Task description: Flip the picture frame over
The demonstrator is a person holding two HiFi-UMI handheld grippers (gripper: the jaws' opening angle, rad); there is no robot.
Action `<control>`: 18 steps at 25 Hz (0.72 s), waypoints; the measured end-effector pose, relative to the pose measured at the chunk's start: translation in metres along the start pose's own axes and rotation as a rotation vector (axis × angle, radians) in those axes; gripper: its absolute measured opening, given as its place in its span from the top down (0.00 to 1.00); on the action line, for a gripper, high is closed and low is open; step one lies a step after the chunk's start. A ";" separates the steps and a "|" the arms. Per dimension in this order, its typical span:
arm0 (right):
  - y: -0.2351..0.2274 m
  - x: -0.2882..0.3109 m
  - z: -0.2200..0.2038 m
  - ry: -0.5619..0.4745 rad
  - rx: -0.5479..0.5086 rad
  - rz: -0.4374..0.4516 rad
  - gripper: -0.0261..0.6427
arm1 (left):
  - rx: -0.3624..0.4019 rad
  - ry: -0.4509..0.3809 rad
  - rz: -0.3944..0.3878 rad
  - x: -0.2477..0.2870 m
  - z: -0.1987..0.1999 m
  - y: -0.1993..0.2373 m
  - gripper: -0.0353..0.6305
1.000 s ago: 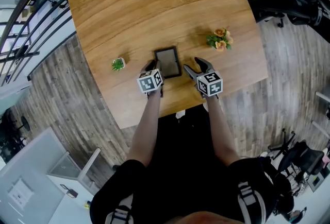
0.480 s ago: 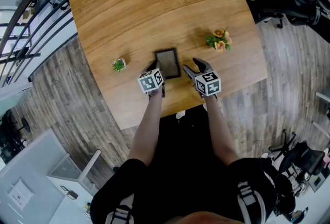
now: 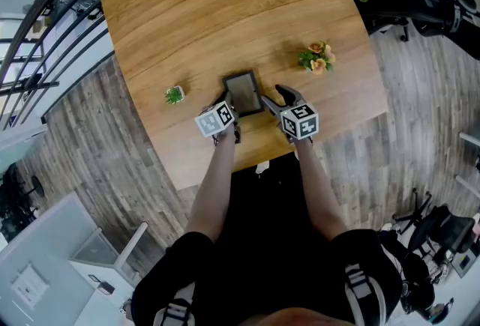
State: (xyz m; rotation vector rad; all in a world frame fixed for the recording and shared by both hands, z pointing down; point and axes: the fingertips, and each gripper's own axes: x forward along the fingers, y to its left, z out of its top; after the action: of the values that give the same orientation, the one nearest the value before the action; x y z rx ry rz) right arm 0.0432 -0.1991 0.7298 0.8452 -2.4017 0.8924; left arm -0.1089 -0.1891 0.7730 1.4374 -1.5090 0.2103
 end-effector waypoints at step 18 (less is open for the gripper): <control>0.047 0.008 -0.004 -0.005 0.024 0.059 0.56 | -0.042 -0.096 -0.098 -0.038 0.030 -0.008 0.86</control>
State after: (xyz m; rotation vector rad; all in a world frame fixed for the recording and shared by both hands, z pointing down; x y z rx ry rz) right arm 0.0068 -0.1706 0.7173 0.7903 -2.4365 0.9442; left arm -0.1262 -0.1874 0.7269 1.5020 -1.5070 0.0505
